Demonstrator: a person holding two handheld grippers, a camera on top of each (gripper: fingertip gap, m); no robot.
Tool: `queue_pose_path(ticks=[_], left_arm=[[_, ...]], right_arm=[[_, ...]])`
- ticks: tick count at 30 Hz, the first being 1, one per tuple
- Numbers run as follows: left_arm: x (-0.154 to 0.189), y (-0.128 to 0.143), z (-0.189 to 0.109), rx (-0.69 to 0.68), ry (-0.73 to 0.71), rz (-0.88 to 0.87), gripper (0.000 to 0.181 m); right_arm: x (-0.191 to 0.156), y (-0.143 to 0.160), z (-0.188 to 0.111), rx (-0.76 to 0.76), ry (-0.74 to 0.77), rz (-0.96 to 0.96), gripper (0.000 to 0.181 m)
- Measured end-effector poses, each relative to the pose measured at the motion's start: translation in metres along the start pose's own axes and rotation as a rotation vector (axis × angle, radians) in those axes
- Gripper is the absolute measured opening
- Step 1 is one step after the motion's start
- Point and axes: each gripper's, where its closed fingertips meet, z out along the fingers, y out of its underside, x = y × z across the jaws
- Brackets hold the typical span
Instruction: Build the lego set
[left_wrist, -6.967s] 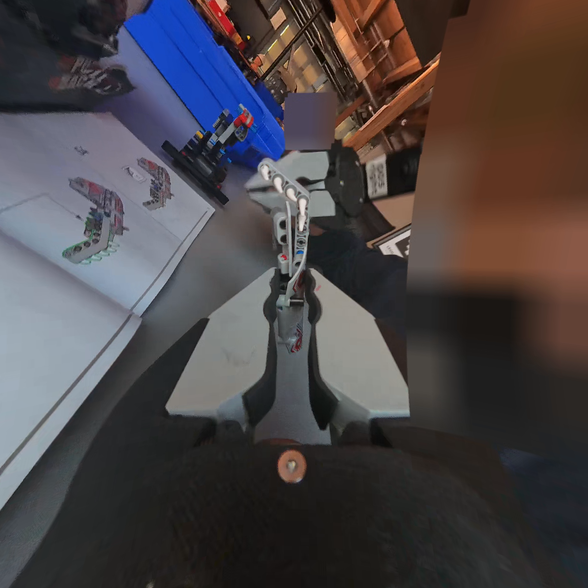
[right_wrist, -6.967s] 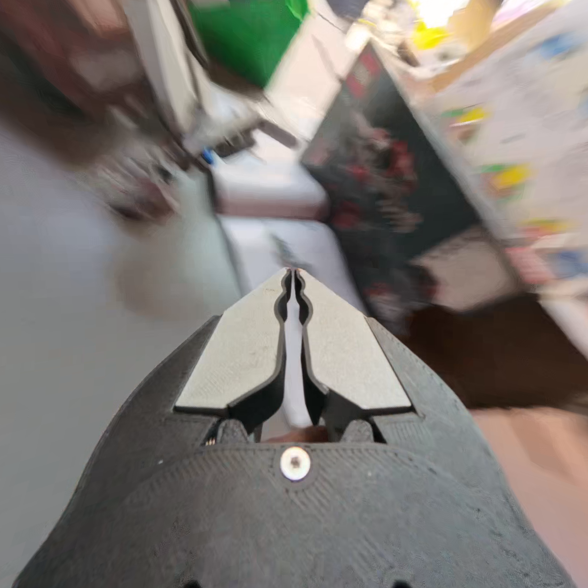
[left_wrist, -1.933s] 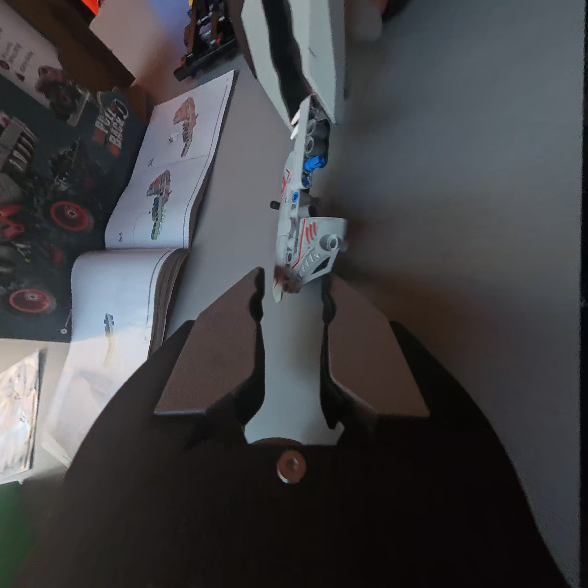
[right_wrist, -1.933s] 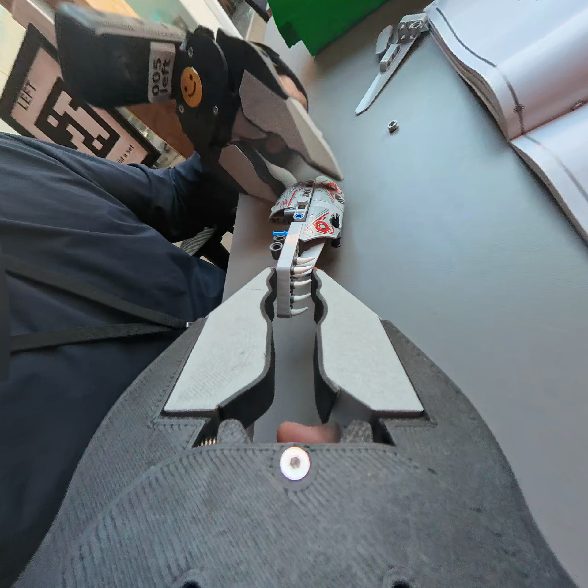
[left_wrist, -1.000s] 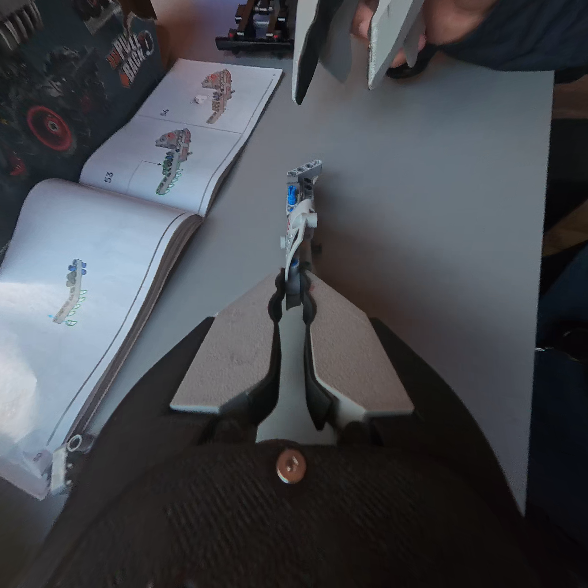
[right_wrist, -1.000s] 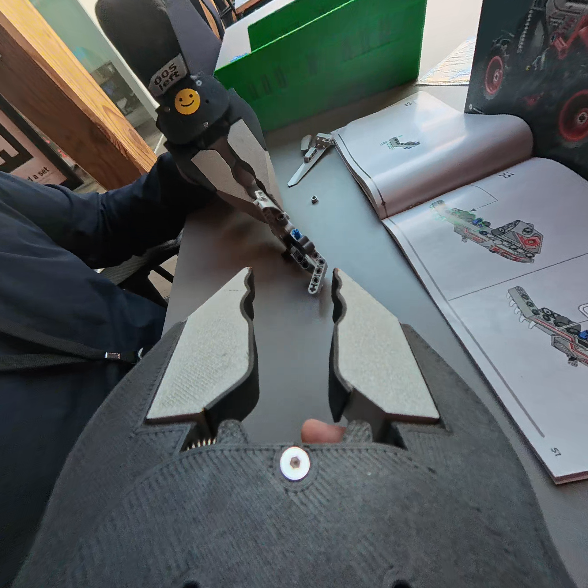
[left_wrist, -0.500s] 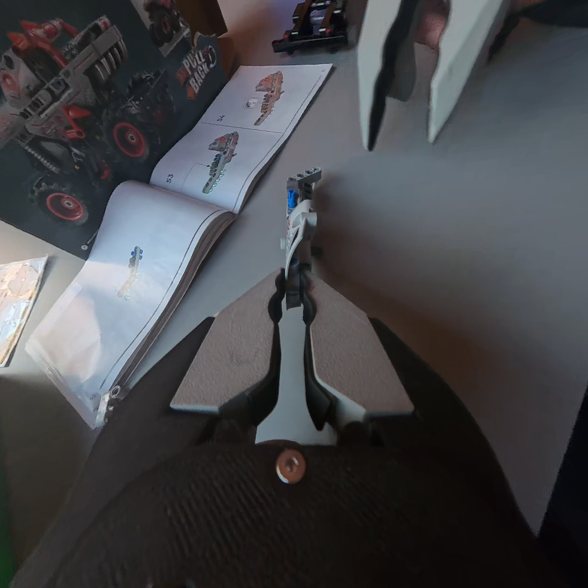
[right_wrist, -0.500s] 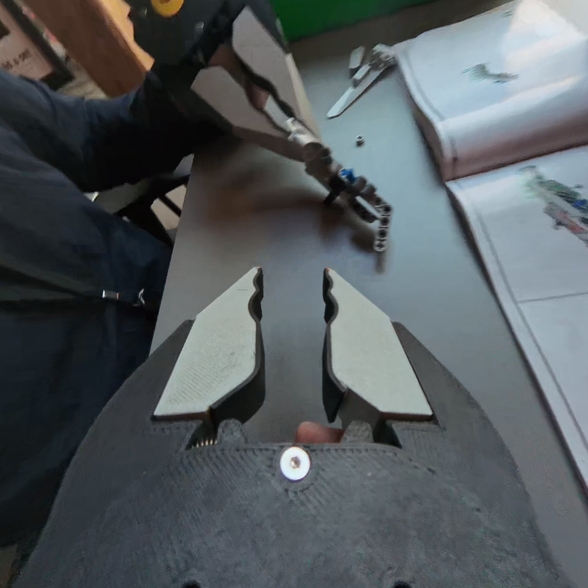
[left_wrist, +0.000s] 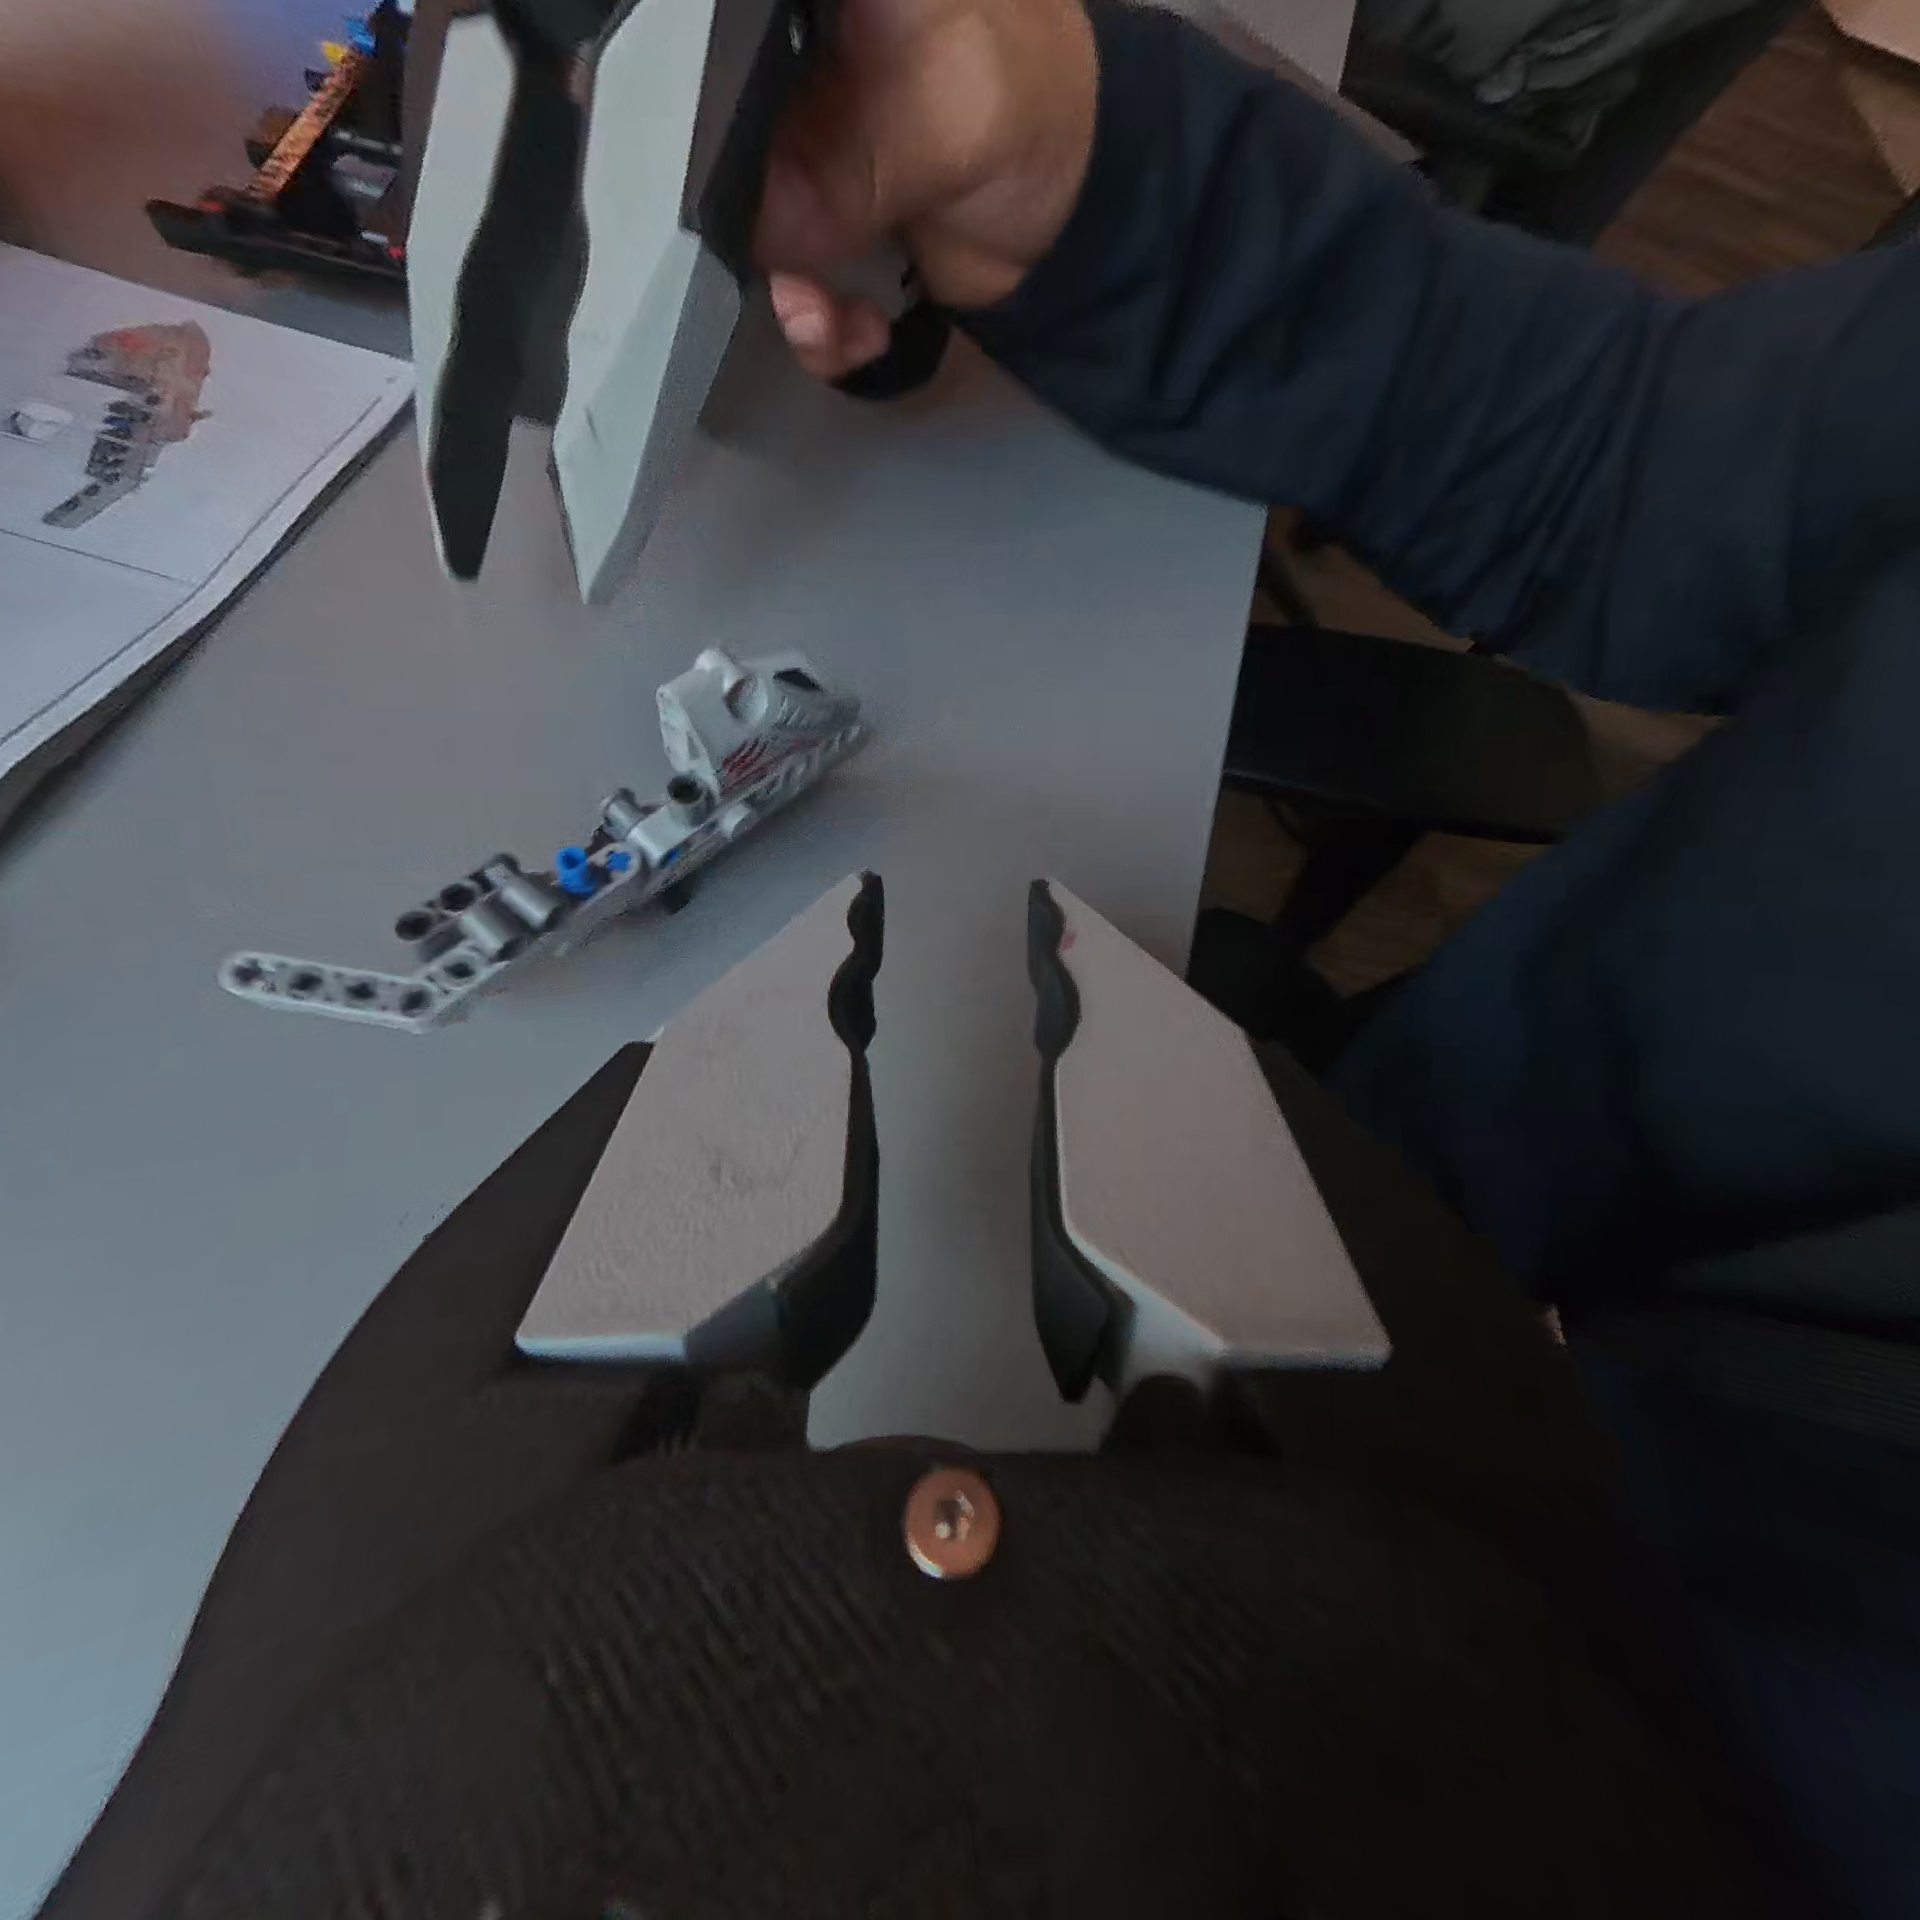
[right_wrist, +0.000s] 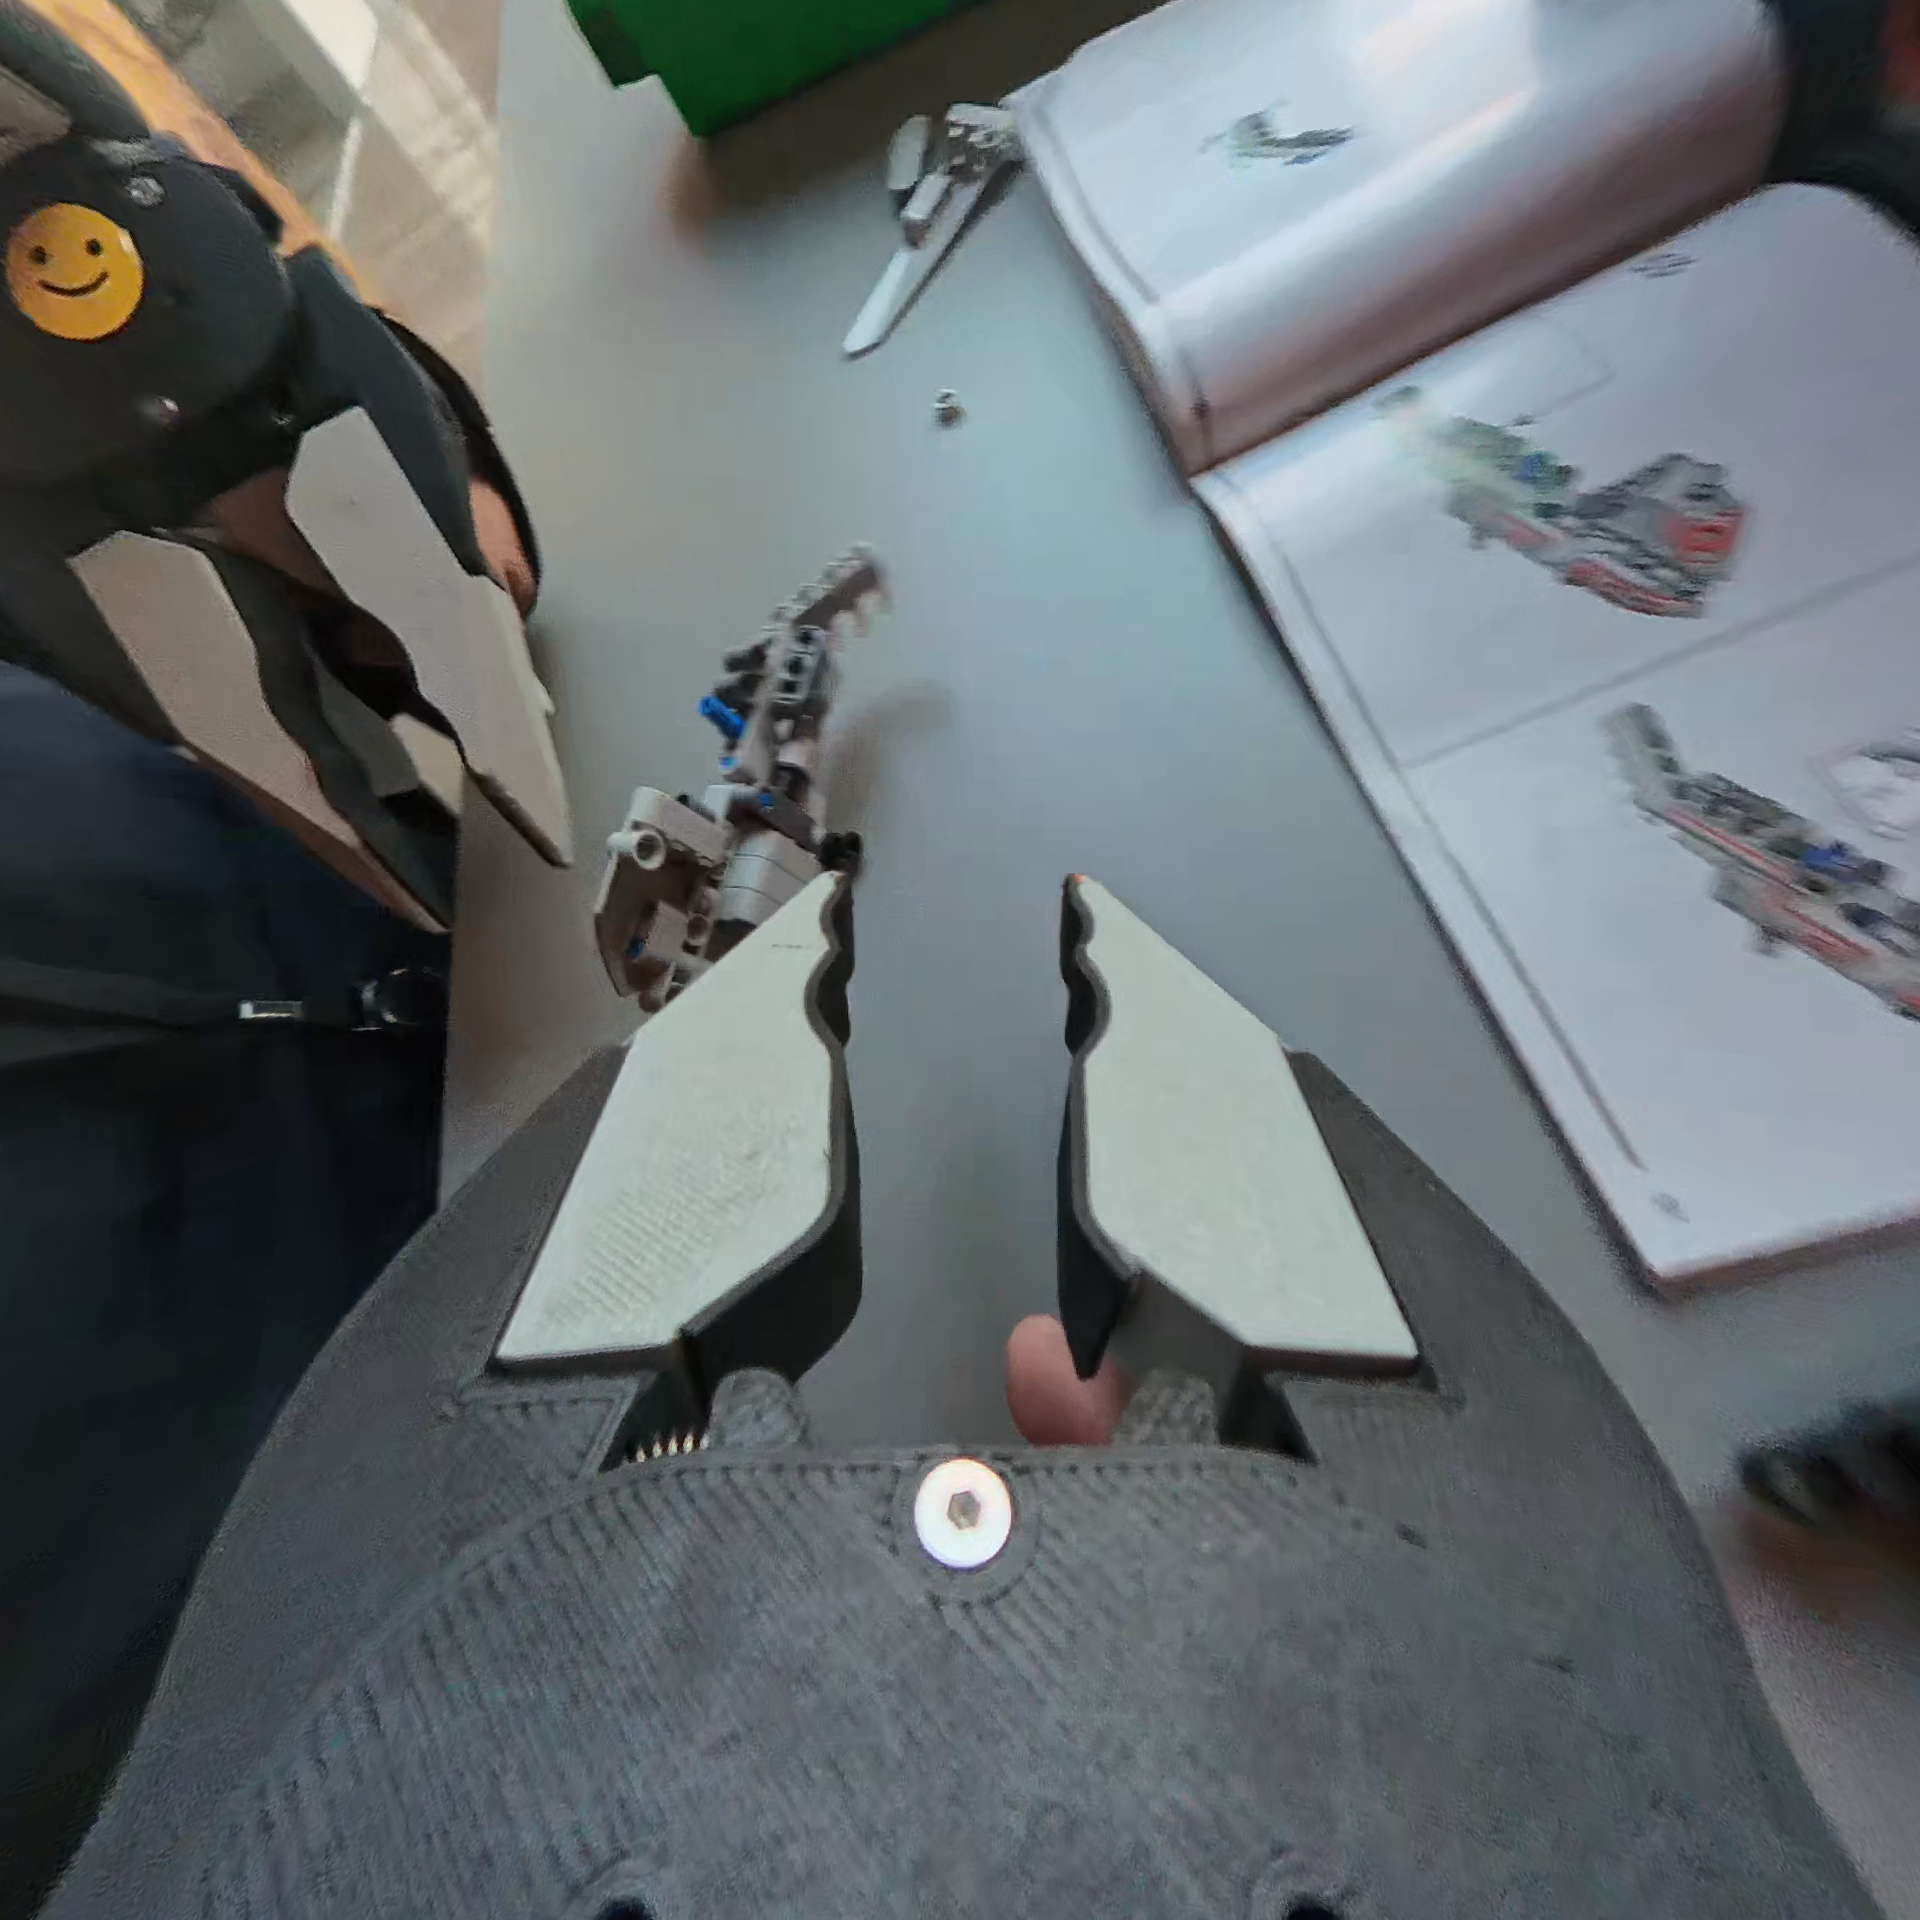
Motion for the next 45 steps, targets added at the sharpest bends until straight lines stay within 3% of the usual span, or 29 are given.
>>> queue_pose_path(ticks=[1,4,6,10,17,19,20,24,28,35,45], left_arm=[[-0.006,0.002,-0.002,-0.003,-0.020,-0.005,0.026],[-0.025,0.004,-0.006,0.009,-0.051,-0.042,0.025],[-0.031,0.003,-0.005,0.010,-0.023,-0.089,0.023],[-0.032,-0.004,-0.005,0.048,0.006,-0.118,0.026],[-0.038,-0.008,-0.016,0.113,0.004,-0.157,0.026],[-0.038,-0.008,-0.024,0.138,0.002,-0.151,0.026],[-0.038,-0.007,-0.028,0.147,0.000,-0.138,0.027],[-0.053,0.006,-0.050,0.131,-0.096,-0.067,0.028],[-0.075,0.016,-0.071,0.126,-0.214,-0.025,0.027],[-0.080,0.013,-0.079,0.173,-0.193,-0.067,0.024],[-0.082,0.009,-0.079,0.180,-0.250,0.025,0.024]], right_arm=[[0.005,-0.001,-0.007,0.017,0.024,0.002,0.038],[-0.014,-0.011,-0.021,0.113,-0.098,0.003,0.045],[-0.039,-0.015,-0.023,0.137,-0.230,-0.036,0.062],[-0.049,-0.012,-0.007,0.108,-0.174,-0.218,0.081],[-0.068,0.009,0.033,-0.072,-0.157,-0.326,0.066],[-0.058,0.010,0.040,-0.100,-0.071,-0.339,0.028],[-0.054,0.010,0.041,-0.105,-0.053,-0.331,0.018],[-0.041,0.005,0.030,-0.064,-0.127,-0.109,0.017],[-0.036,-0.006,0.007,0.044,-0.316,0.165,0.016],[-0.036,-0.014,-0.010,0.127,-0.494,0.388,0.016],[-0.035,-0.001,0.002,0.038,-0.384,0.250,0.016]])
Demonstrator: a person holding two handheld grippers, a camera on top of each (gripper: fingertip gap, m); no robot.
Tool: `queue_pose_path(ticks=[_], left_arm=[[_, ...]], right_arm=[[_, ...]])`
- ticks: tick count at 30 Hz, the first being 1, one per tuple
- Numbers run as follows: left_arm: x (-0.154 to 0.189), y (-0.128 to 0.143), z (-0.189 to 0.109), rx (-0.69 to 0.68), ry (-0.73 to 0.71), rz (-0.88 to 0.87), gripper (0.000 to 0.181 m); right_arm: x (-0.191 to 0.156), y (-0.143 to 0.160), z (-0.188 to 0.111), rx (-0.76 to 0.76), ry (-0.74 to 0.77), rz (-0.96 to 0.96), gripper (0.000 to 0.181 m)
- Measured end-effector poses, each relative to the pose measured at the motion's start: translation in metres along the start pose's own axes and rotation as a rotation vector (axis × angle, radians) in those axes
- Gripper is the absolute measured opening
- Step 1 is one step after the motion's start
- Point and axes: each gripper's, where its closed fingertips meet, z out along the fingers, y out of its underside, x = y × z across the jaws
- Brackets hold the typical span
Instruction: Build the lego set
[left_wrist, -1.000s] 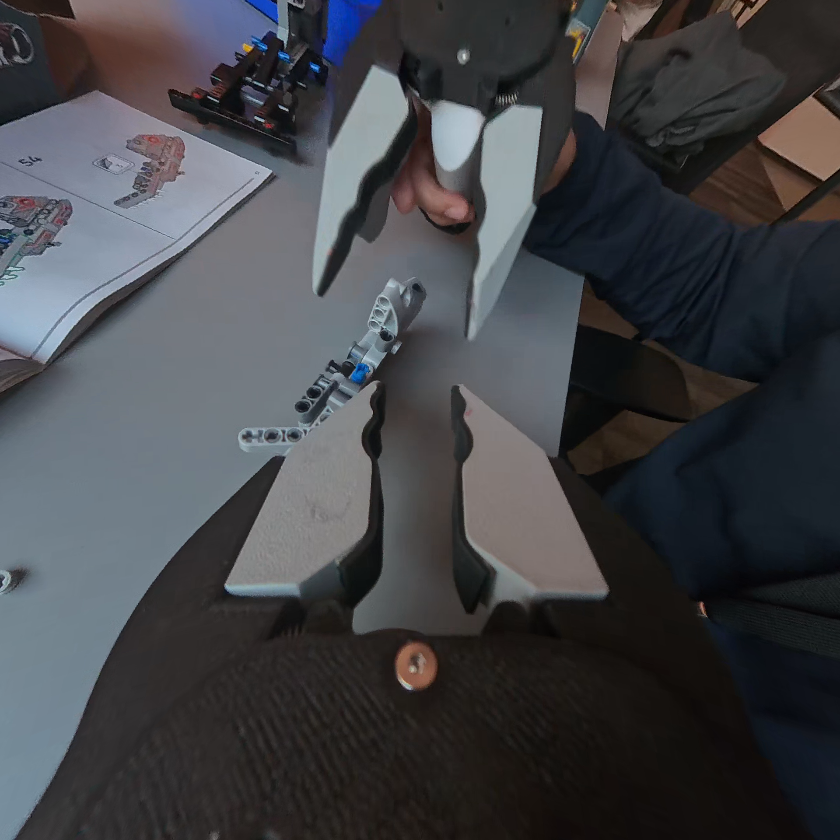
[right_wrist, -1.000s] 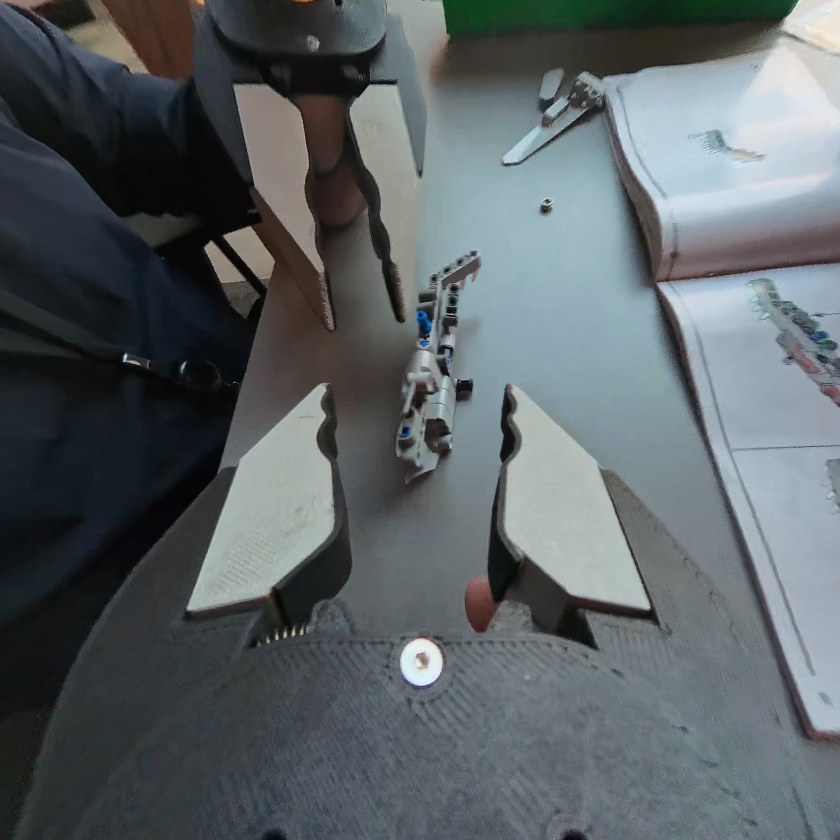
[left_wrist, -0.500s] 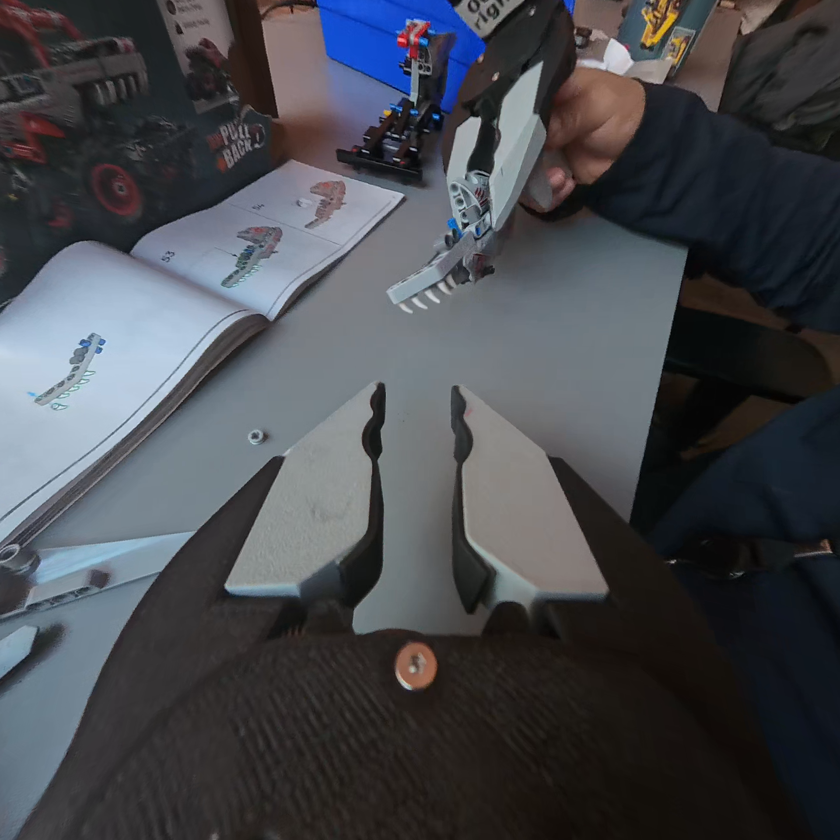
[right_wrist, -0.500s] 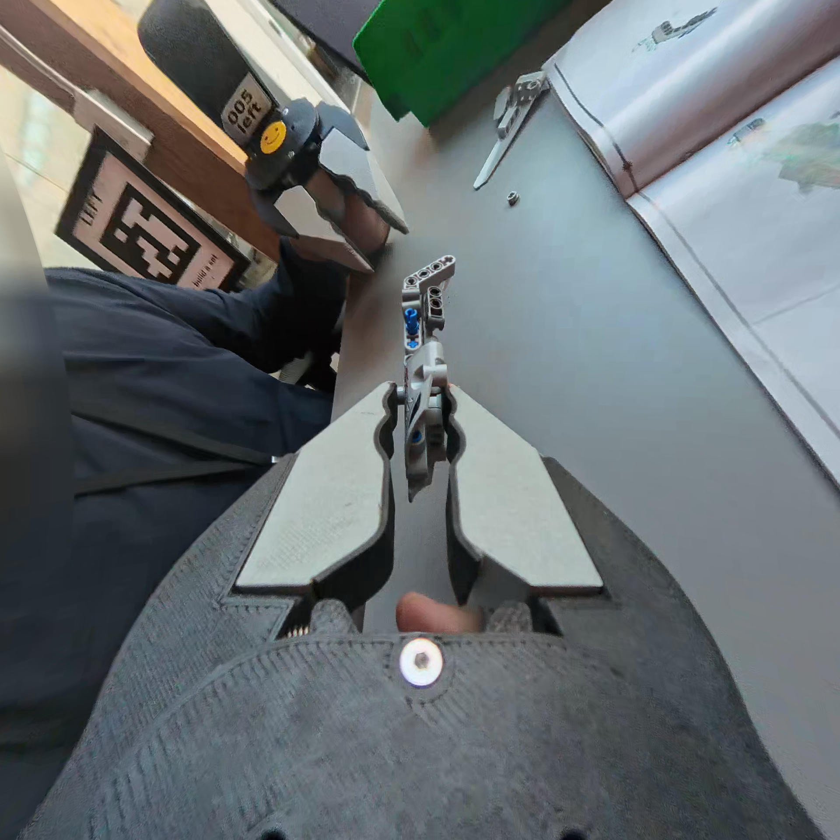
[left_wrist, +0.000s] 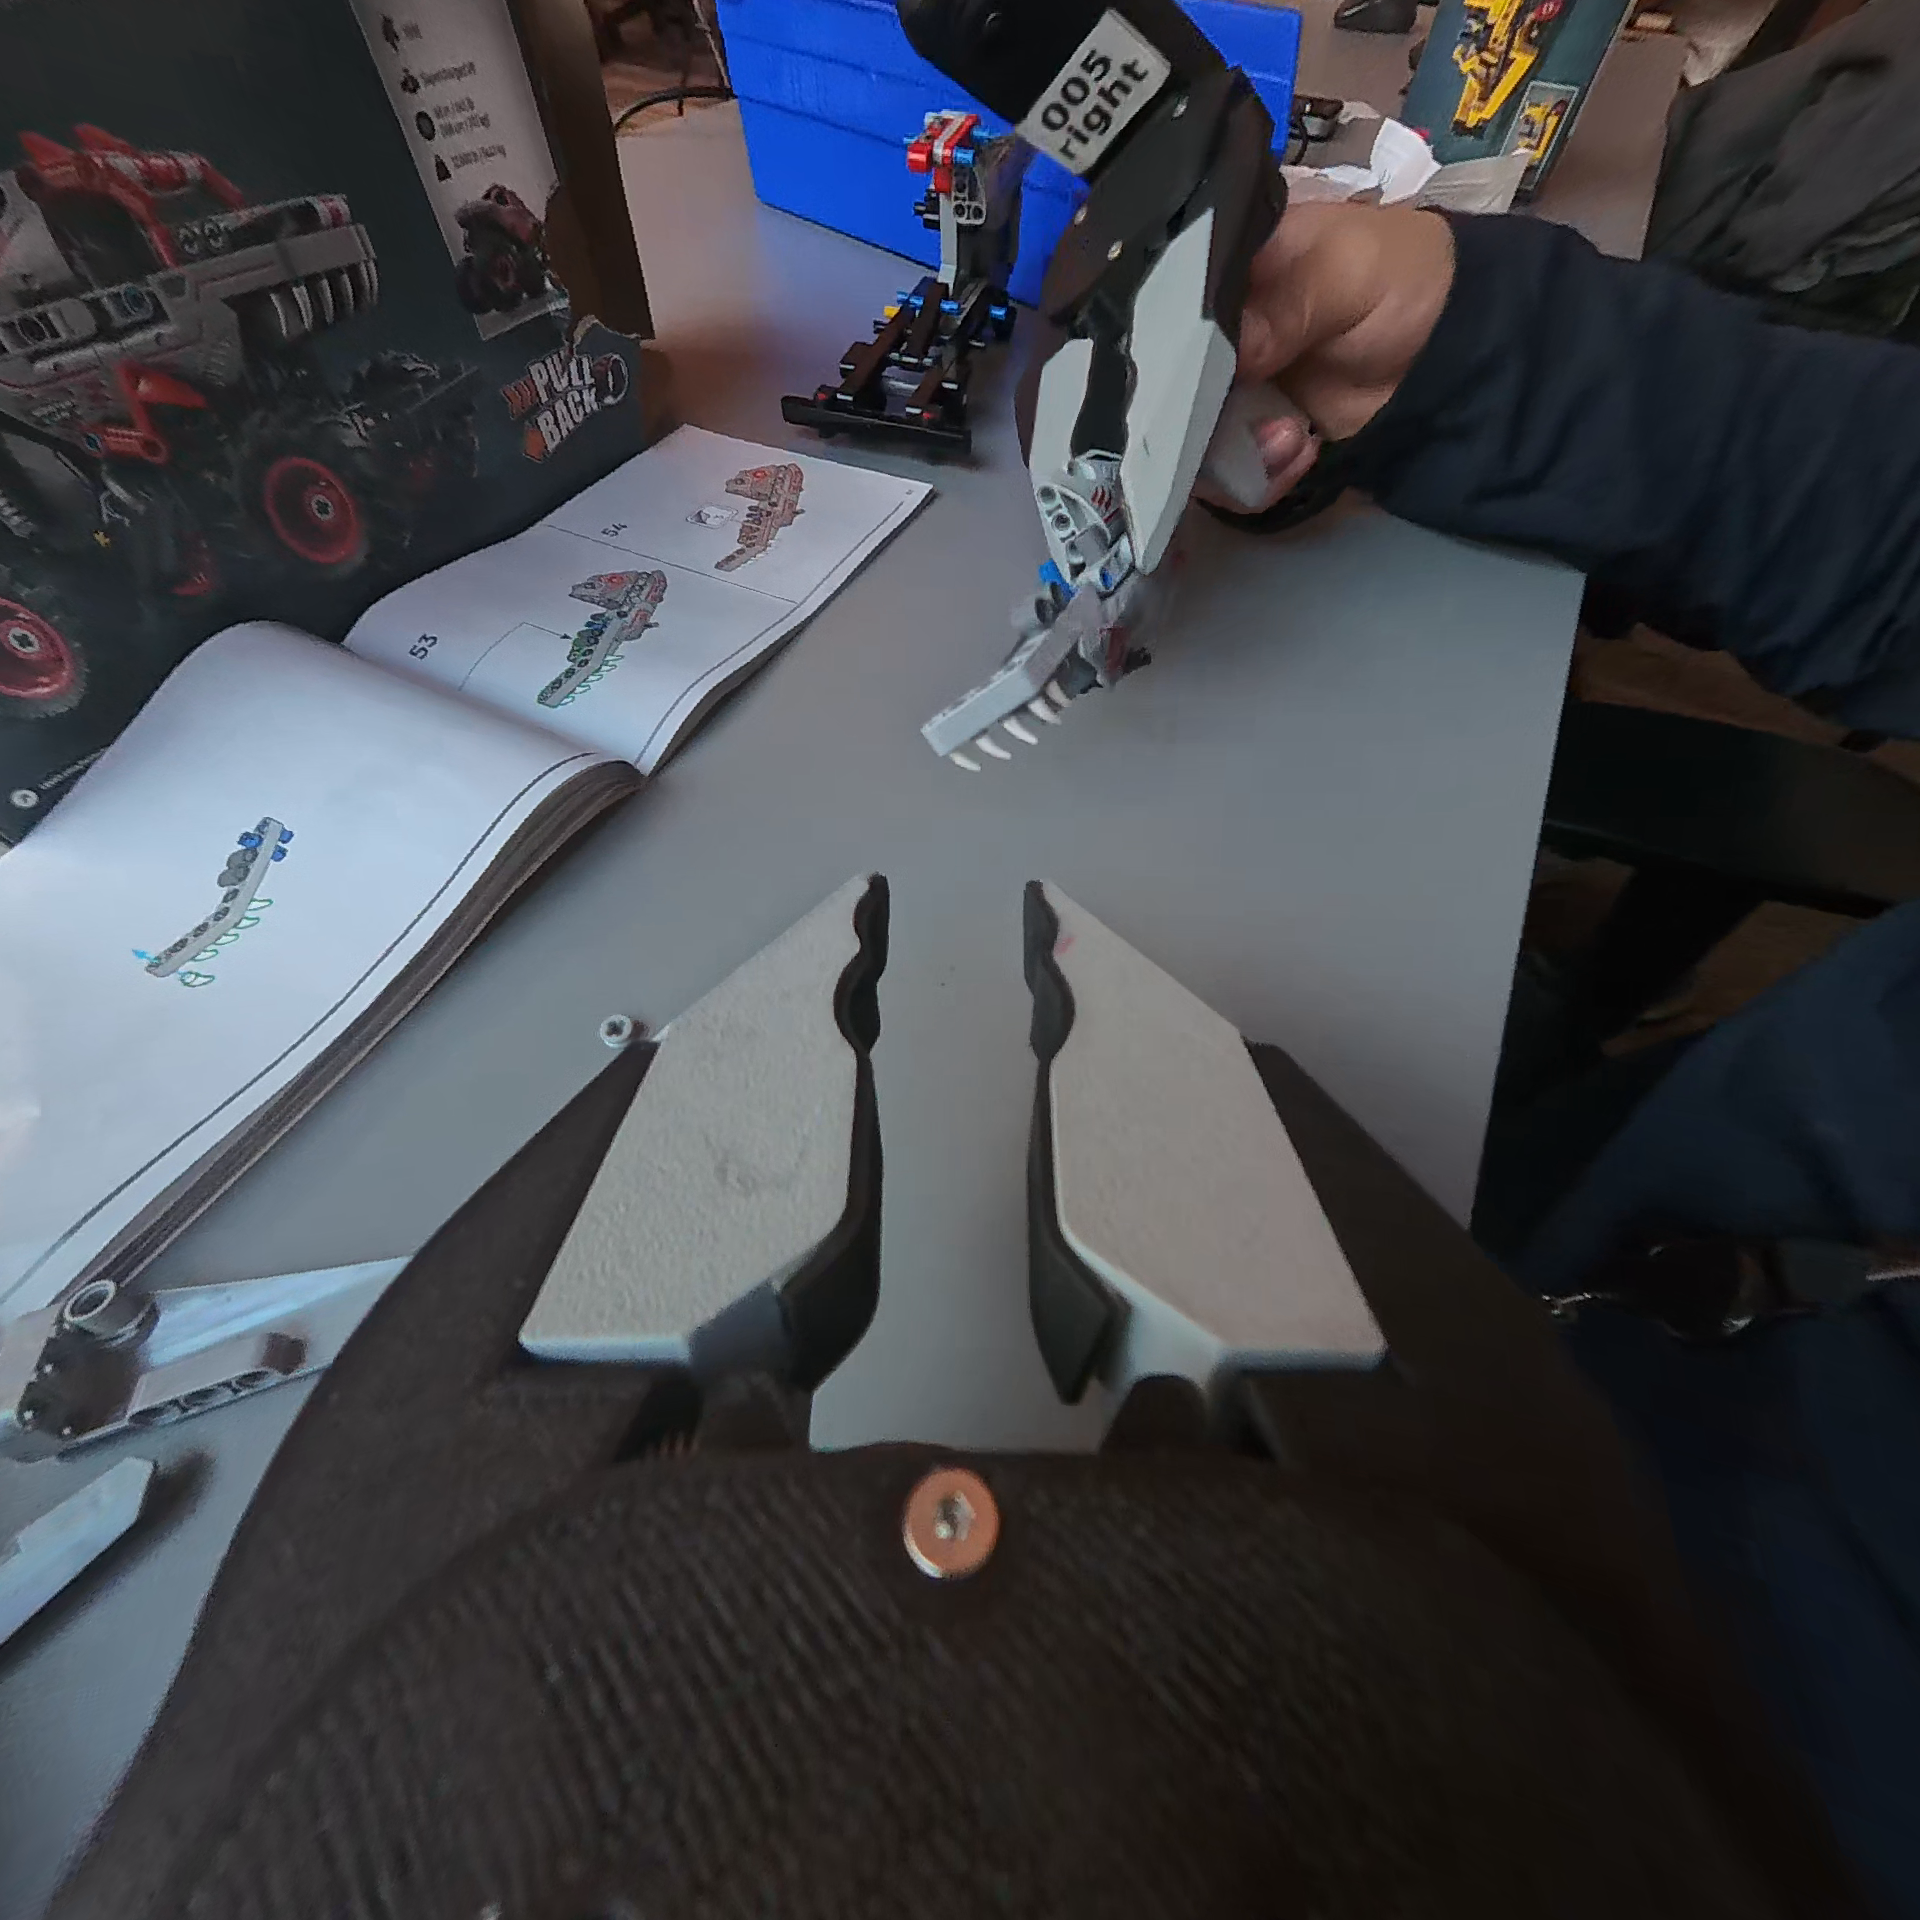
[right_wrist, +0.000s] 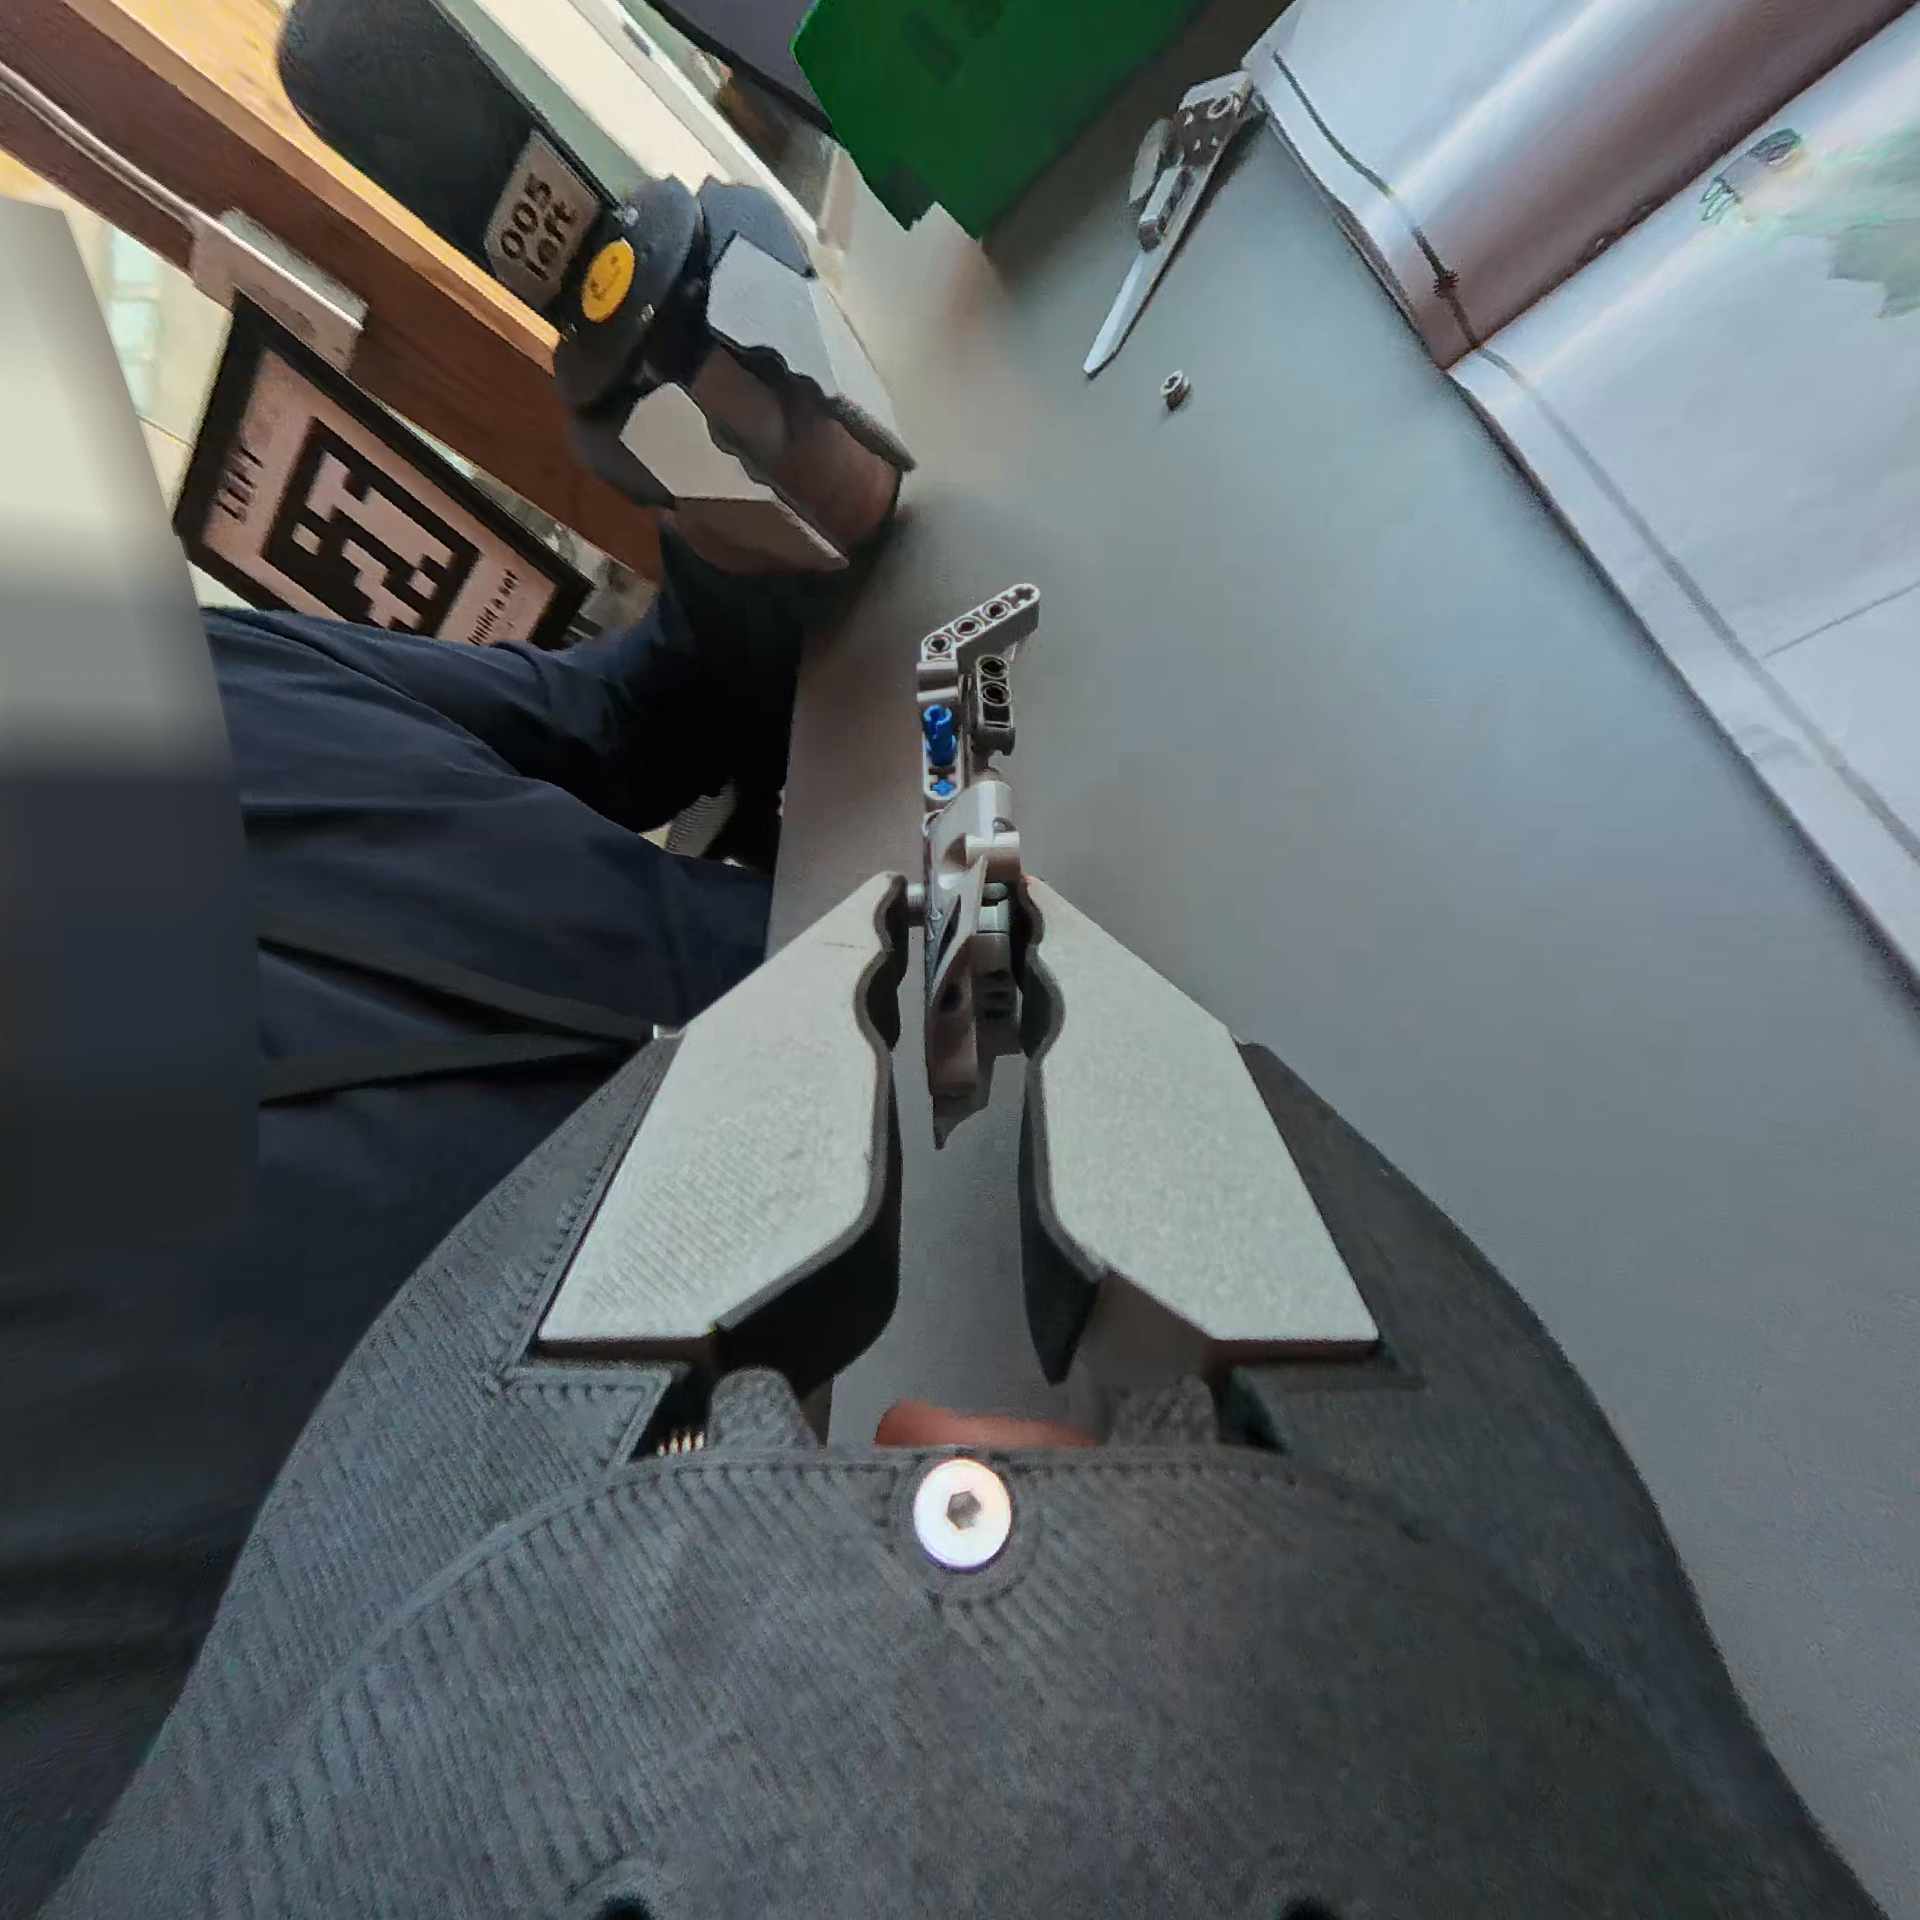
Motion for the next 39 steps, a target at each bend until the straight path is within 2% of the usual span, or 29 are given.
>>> queue_pose_path(ticks=[6,10,16,25,31,36,39], left_arm=[[-0.004,-0.008,-0.004,0.061,-0.035,0.040,0.023],[-0.005,-0.008,-0.004,0.059,-0.033,0.027,0.023],[-0.003,-0.007,-0.003,0.054,-0.042,0.060,0.023],[-0.003,-0.007,-0.002,0.048,-0.032,0.047,0.023],[-0.003,-0.007,-0.003,0.056,-0.037,0.052,0.023],[-0.004,-0.008,-0.003,0.060,-0.038,0.050,0.023],[-0.004,-0.008,-0.004,0.062,-0.038,0.051,0.023]], right_arm=[[0.008,0.002,0.001,-0.037,0.135,-0.172,0.016],[0.011,0.002,0.001,-0.015,0.096,-0.061,0.016],[0.013,0.011,0.006,-0.060,0.068,-0.003,0.017],[0.035,0.009,-0.004,-0.079,0.258,-0.089,0.029],[0.039,0.003,-0.011,-0.054,0.316,-0.144,0.034],[0.042,-0.003,-0.023,-0.022,0.371,-0.170,0.050],[0.043,0.006,-0.023,-0.071,0.387,-0.183,0.049]])
